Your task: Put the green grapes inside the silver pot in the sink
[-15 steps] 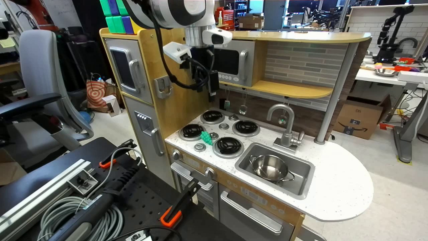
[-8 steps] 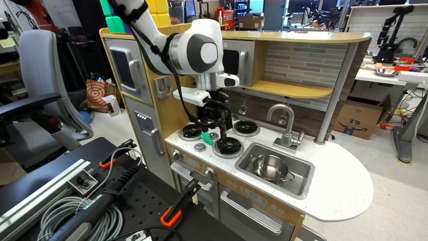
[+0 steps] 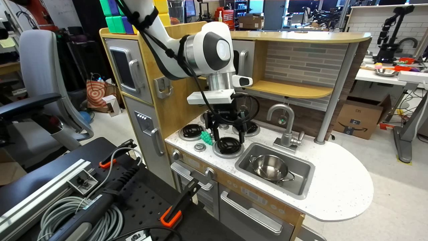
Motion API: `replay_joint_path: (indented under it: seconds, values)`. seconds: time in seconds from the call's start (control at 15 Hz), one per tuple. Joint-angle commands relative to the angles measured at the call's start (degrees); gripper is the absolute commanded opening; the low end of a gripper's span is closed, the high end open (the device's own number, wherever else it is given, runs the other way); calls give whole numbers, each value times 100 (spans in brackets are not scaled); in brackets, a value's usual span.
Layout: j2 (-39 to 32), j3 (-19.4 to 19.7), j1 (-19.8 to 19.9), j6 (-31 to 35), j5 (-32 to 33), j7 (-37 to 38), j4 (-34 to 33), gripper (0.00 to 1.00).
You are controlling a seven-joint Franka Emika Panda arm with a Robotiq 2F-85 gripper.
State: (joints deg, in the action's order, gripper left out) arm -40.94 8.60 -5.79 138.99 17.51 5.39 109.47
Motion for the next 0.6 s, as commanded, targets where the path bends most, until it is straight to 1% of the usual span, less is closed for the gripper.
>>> replay_joint_path:
  seconds: [0.0,0.07,0.13,0.33,0.53]
  values:
    - [-4,-36,28,-21,31,0,-19,100]
    - [-24,-29,-34,-275,357,-478,-13,100]
    - [-41,2,-58,-175,529,-570,21,100]
    - [57,-66,96,-78,889,-1271,176,100]
    - [154,-33,106,-4,1377,-1818,250,100]
